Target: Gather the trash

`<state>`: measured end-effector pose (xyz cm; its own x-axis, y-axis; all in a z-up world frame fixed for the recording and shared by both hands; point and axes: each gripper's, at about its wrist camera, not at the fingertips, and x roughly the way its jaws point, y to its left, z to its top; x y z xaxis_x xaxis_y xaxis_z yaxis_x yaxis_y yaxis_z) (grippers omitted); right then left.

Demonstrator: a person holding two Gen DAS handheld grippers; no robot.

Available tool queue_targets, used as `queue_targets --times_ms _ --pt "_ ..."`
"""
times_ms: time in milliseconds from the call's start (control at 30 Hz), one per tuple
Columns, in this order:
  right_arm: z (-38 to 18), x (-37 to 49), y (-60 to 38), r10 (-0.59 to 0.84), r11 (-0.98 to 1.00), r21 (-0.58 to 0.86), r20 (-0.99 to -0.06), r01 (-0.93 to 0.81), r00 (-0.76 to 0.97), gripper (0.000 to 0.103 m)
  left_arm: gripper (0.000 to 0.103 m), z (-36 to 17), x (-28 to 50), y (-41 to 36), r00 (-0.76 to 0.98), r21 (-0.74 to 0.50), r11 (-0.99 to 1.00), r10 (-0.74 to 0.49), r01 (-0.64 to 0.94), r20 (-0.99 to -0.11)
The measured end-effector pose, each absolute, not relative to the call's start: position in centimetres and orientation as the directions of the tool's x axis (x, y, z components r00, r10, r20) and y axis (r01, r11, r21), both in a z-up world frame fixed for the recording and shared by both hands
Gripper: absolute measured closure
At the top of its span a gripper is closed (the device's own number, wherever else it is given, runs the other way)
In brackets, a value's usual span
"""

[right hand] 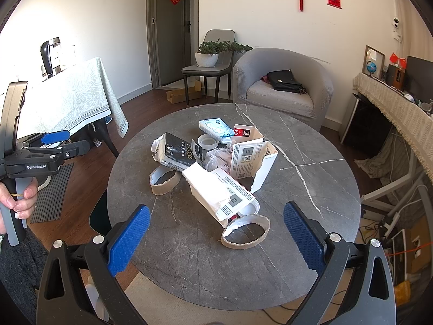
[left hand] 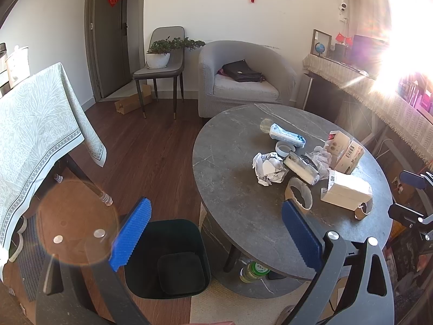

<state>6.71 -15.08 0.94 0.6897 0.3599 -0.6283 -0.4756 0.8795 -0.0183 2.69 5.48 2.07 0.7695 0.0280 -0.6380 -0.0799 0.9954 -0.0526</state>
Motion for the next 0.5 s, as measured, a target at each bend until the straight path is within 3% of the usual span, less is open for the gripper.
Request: queue_targets --times_ms 500 --pt "0.92 6.68 -15.13 0.359 0.879 -0.019 -0.63 -0.476 0.689 0.003 0.004 2.04 2.73 5.37 0.769 -0.051 0.995 0.029 -0.08 -0.638"
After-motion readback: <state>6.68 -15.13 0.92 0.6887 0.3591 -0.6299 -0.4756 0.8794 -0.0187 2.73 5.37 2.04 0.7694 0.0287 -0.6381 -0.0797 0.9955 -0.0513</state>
